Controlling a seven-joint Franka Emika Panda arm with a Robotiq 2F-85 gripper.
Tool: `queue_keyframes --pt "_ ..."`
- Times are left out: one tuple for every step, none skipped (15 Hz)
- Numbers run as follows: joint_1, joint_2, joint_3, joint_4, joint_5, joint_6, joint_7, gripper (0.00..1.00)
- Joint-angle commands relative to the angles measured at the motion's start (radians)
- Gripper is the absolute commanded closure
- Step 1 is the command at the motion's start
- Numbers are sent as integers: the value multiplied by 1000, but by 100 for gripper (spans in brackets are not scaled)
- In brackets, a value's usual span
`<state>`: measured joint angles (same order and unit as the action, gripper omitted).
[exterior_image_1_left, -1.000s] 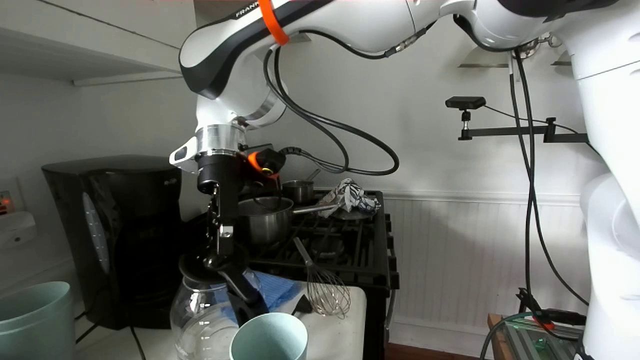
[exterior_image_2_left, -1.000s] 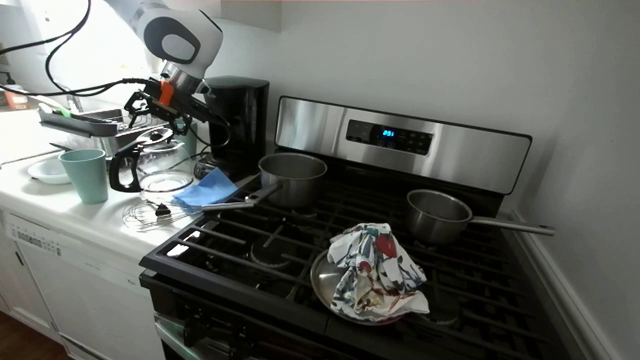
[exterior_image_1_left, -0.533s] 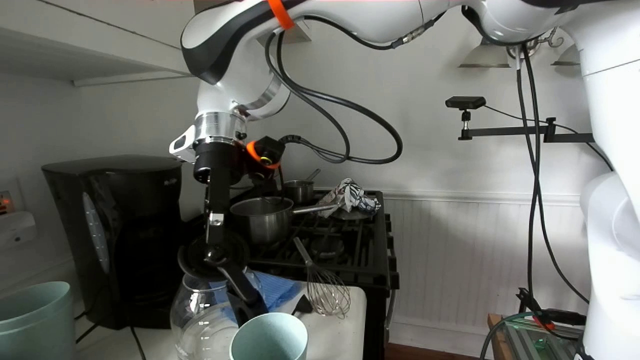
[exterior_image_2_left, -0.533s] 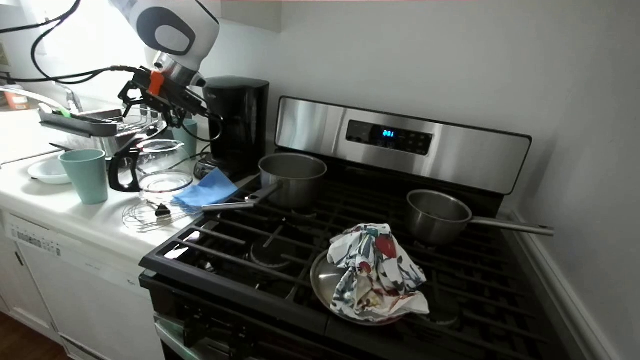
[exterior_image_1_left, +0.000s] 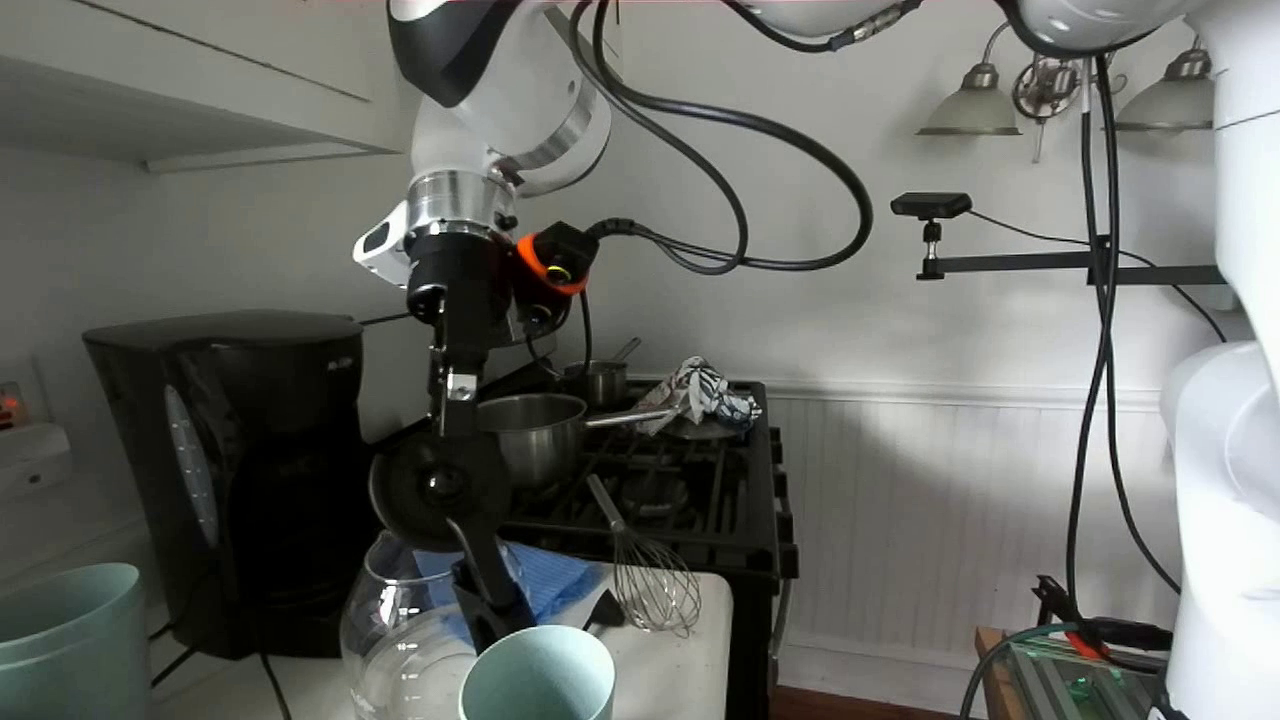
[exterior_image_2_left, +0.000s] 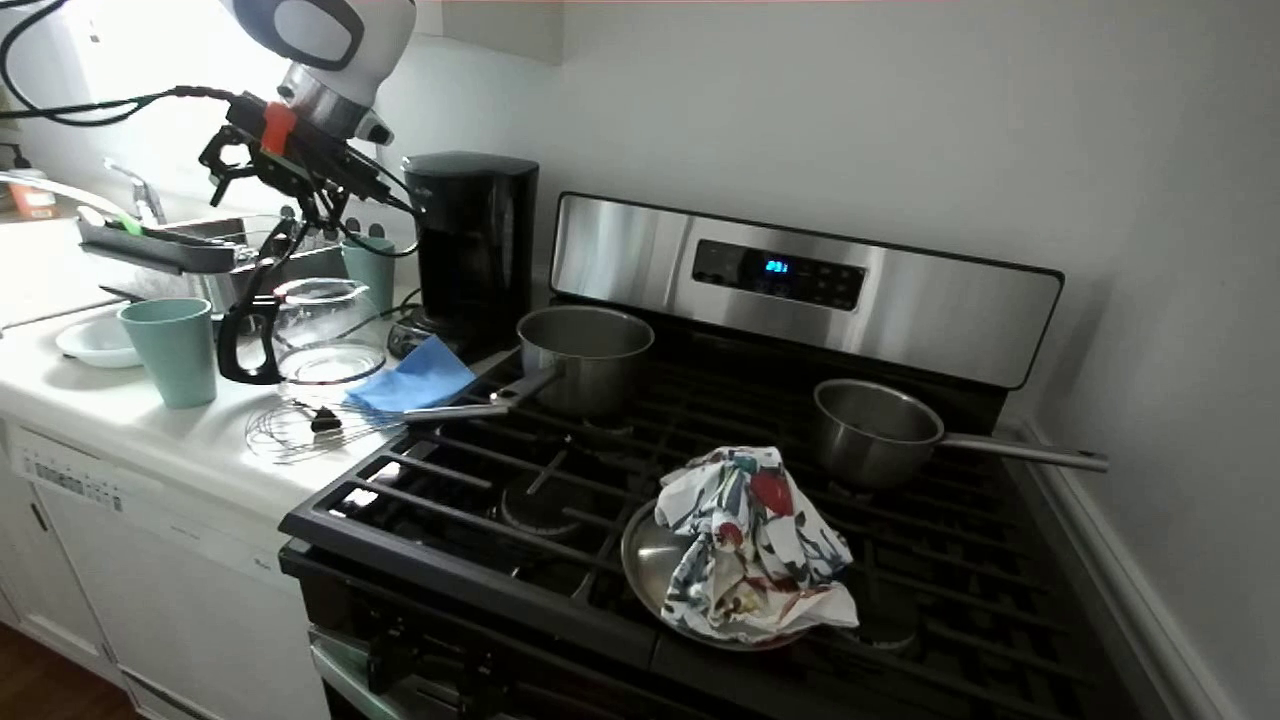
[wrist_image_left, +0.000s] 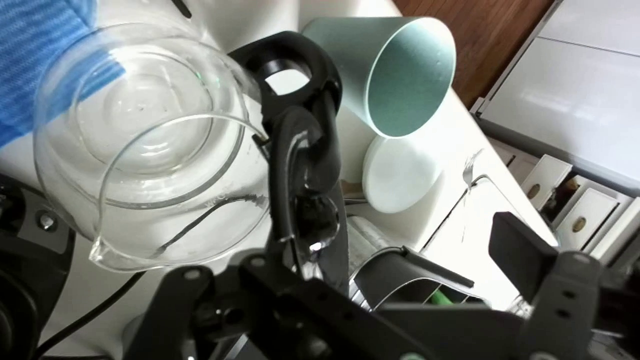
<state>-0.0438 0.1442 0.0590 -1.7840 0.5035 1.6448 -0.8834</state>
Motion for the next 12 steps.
queue_keyframes --pt "7 -59 -4 -52 13 -49 0 0" --pt "10 -69 -5 -58 13 -67 -2 0" --pt "12 -75 -6 -63 11 -85 7 0" --pt "15 -80 -6 -65 6 -109 15 0" --pt "17 -83 -7 -66 5 -125 21 0" --pt "19 -86 -7 -70 5 -135 21 0" --pt "22 -87 -7 -74 3 -139 25 0" --pt "24 -90 -7 -80 -2 -142 29 0" --pt "27 -90 -7 -84 -5 -140 38 0" --pt "29 -90 -6 -85 -7 -142 44 0" --pt "31 -91 -5 -88 -5 -145 47 0" --pt "34 -91 -5 -92 -4 -148 48 0"
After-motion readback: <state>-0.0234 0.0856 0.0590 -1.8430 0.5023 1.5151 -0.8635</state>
